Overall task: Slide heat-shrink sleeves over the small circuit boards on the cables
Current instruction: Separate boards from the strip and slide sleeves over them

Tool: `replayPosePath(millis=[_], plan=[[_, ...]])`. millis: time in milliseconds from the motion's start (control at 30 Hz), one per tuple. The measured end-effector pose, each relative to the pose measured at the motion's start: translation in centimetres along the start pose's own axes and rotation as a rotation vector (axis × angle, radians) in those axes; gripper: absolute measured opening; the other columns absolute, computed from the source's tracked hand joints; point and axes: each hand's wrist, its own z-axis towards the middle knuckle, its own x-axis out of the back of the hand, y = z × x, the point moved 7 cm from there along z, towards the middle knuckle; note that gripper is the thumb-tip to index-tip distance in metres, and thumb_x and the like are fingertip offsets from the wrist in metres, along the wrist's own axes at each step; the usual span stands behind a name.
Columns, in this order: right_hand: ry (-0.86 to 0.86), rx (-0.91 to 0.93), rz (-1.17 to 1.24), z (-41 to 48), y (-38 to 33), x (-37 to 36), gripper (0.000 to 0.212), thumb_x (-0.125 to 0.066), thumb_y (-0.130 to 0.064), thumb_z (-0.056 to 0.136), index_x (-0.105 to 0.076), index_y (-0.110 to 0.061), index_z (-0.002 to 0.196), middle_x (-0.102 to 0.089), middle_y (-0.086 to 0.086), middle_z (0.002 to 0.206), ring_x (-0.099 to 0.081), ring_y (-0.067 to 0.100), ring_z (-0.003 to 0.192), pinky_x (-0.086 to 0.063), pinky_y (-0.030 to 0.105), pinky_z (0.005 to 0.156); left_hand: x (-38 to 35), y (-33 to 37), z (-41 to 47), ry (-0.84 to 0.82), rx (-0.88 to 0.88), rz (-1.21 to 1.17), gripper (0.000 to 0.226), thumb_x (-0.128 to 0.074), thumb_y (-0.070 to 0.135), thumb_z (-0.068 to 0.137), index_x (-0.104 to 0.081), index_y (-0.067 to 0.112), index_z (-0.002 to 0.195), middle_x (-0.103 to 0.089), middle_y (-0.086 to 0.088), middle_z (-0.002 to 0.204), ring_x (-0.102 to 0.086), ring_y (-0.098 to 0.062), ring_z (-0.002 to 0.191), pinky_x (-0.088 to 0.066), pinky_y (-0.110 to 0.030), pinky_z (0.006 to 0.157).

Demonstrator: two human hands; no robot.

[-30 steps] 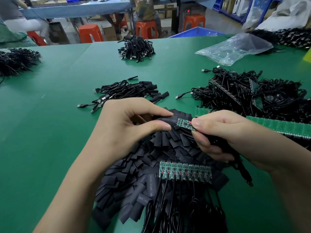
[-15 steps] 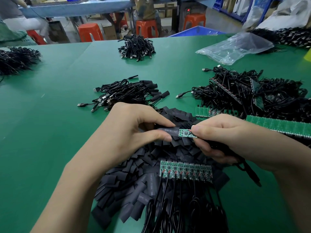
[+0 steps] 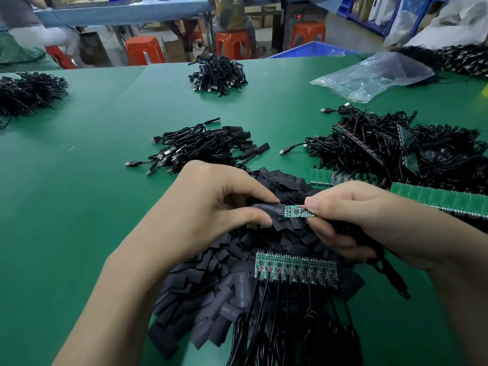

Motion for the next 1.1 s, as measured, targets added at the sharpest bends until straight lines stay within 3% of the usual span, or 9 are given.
replayPosePath(millis=[133,233,633,833,1100], plan=[[-0.002,0.010,0.002,-0.2,-0.1,0.1,0.043,-0.047,-0.044,0.098,-0.051,-0.019,0.063,-0.043,-0.002,0.055,-0.034,0.013,0.041,-0.028,0.018,0.042,0.0,-0.5,-0.2,-0.007,0.047,-0.143,0.022,-0.084,0.035,0.074,-0.083,0.028,0.095,-0.076,0.003,0.077,-0.070,-0.019,0.069,-0.055,-0.038,0.064],[0.011,0.013,-0.006,-0.3,-0.3,0.2,0.043,-0.047,-0.044,0.098,-0.051,-0.020,0.062,-0.042,0.000,0.055,-0.034,0.014,0.041,-0.028,0.018,0.043,-0.3,-0.8,-0.2,-0.049,0.078,-0.195,0.022,-0.084,0.036,0.073,-0.083,0.031,0.095,-0.076,0.003,0.075,-0.069,-0.020,0.066,-0.055,-0.034,0.062],[0.090,-0.023,0.113,0.3,-0.2,-0.1,0.042,-0.050,-0.044,0.097,-0.052,-0.018,0.063,-0.039,0.000,0.054,-0.031,0.014,0.039,-0.028,0.019,0.041,0.2,0.2,0.0,0.084,-0.022,0.066,0.024,-0.090,0.025,0.074,-0.083,0.024,0.096,-0.071,0.014,0.074,-0.066,-0.012,0.067,-0.054,-0.032,0.066],[0.071,0.039,0.032,0.4,-0.8,-0.6,0.042,-0.046,-0.042,0.098,-0.054,-0.017,0.065,-0.043,0.002,0.055,-0.036,0.014,0.040,-0.032,0.018,0.044,-0.1,-0.4,-0.1,0.062,0.033,-0.091,0.021,-0.085,0.031,0.077,-0.082,0.028,0.098,-0.075,0.012,0.079,-0.068,-0.014,0.069,-0.054,-0.035,0.067],[0.098,0.060,0.020,0.4,-1.2,-0.5,0.040,-0.046,-0.044,0.096,-0.069,-0.021,0.072,-0.053,0.001,0.058,-0.046,0.018,0.048,-0.039,0.022,0.051,-0.4,0.4,0.0,0.059,-0.047,-0.048,0.019,-0.082,0.030,0.083,-0.082,0.023,0.100,-0.077,0.012,0.087,-0.071,-0.005,0.079,-0.056,-0.028,0.072]])
